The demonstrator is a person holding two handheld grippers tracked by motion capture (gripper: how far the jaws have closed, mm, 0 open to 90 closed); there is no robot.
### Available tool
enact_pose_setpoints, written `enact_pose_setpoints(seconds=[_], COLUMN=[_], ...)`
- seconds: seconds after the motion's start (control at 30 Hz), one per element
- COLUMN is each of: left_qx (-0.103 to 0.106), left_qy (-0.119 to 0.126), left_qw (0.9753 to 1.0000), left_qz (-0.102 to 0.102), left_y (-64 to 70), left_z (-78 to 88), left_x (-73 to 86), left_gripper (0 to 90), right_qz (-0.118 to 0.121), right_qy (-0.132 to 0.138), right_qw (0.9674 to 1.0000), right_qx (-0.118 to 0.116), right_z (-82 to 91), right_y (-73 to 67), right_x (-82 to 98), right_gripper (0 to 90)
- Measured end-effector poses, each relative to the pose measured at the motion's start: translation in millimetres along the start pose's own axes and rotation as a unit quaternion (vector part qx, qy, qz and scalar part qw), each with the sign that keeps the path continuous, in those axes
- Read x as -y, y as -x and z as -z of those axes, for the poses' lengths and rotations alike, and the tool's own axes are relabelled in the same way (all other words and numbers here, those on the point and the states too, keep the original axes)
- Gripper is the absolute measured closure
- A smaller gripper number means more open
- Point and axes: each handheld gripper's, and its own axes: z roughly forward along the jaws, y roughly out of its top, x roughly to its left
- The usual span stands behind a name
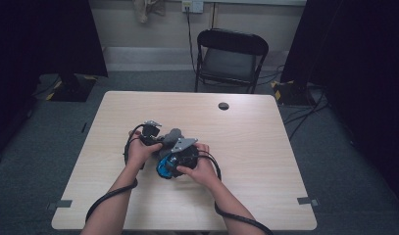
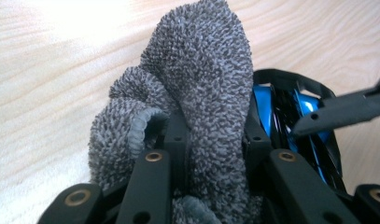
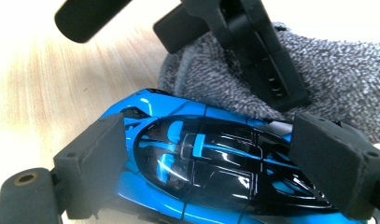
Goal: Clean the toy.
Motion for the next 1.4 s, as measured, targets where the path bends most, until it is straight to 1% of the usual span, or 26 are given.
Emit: enact_pose_setpoints(seconds=[0.07, 0.23, 0.33, 0.4, 0.43, 0.5, 0.57, 0.6, 0.63, 0.67, 0.7, 0.73, 0.8, 0.97, 1.0, 1.07, 1.13, 1.2, 1.3, 1.33, 1.4], left_qx=[0.003, 0.008, 0.011, 0.014, 0.015, 0.017, 0.019, 0.019, 0.019, 0.015, 0.015, 0.011, 0.011, 0.006, 0.006, 0.005, 0.004, 0.0, -0.001, -0.003, -0.003], left_qy=[0.0, -0.001, -0.013, -0.017, -0.019, -0.018, -0.019, -0.02, -0.02, -0.023, -0.023, -0.026, -0.028, -0.028, -0.033, -0.039, -0.042, -0.047, -0.048, -0.045, -0.045], left_qw=[1.0, 1.0, 0.9998, 0.9998, 0.9997, 0.9997, 0.9996, 0.9996, 0.9996, 0.9996, 0.9996, 0.9996, 0.9995, 0.9995, 0.9994, 0.9991, 0.999, 0.9987, 0.9986, 0.9988, 0.9988], left_qz=[0.005, 0.006, 0.002, 0.0, -0.002, 0.002, 0.0, 0.001, 0.001, -0.005, -0.005, -0.009, -0.013, -0.012, -0.012, -0.016, -0.016, -0.018, -0.02, -0.018, -0.019], left_y=[0.6, 0.5, -0.6, -1.4, -1.8, -2.3, -2.5, -2.6, -2.6, -1.3, -1.3, 0.2, 0.6, 3.5, 4.1, 5.1, 6.3, 8.3, 8.1, 7.4, 6.7], left_z=[2.6, 8.2, 16.1, 20.6, 23.7, 28.9, 31.5, 36.5, 36.5, 41.2, 41.2, 45.2, 48.9, 55.5, 59.5, 63.9, 67.0, 73.9, 77.5, 79.9, 83.3], left_x=[2.5, 8.0, 12.6, 15.6, 18.6, 24.2, 27.0, 31.8, 31.8, 35.7, 35.7, 39.7, 43.4, 50.8, 53.8, 56.4, 58.0, 60.6, 61.1, 61.4, 61.2], left_gripper=[70.7, 70.8, 70.8, 70.7, 70.7, 70.7, 70.8, 70.8, 70.7, 70.8, 70.7, 70.7, 70.8, 70.7, 70.7, 70.7, 70.7, 70.6, 70.4, 70.4, 70.2], right_qz=[0.0, 0.0, 0.001, 0.001, 0.0, 0.001, 0.001, 0.002, 0.002, 0.0, 0.001, 0.001, 0.001, 0.003, 0.002, 0.002, 0.001, 0.001, 0.001, 0.001, 0.002], right_qy=[0.0, 0.003, -0.006, -0.009, -0.008, 0.0, 0.004, 0.002, 0.002, -0.002, -0.003, -0.003, -0.003, -0.003, -0.004, -0.008, -0.01, -0.006, 0.001, 0.004, 0.0], right_qw=[1.0, 1.0, 1.0, 1.0, 1.0, 1.0, 1.0, 1.0, 1.0, 1.0, 1.0, 1.0, 1.0, 1.0, 1.0, 1.0, 0.9999, 1.0, 1.0, 1.0, 1.0], right_qx=[0.0, 0.0, -0.002, -0.002, -0.002, -0.001, 0.0, -0.001, -0.001, -0.001, -0.001, -0.001, -0.001, -0.002, -0.001, -0.001, -0.001, 0.0, -0.001, 0.0, 0.0], right_z=[0.0, 0.0, 0.2, 0.0, 0.1, 0.4, 0.2, 0.2, 0.2, 0.1, 0.1, 0.1, 0.0, -0.2, -0.2, -0.3, -0.2, -0.2, -0.2, -0.2, 0.1], right_y=[-0.1, 0.0, 0.2, 0.3, 0.2, 0.3, 0.4, 0.0, 0.0, 0.0, 0.0, 0.0, -0.5, -2.9, -3.2, -3.2, -3.2, -3.5, -4.3, -4.8, -5.7], right_x=[0.0, 0.6, -1.3, -2.3, -1.9, 0.0, 0.9, 0.4, 0.4, -0.6, -0.8, -0.8, -1.0, -1.5, -1.8, -2.7, -3.1, -2.2, -1.0, -0.3, -1.3], right_gripper=[10.9, 10.9, 11.3, 11.2, 11.3, 11.3, 11.3, 11.3, 11.3, 11.2, 11.2, 11.2, 11.2, 11.2, 11.2, 11.2, 11.2, 11.2, 11.1, 11.1, 11.1])
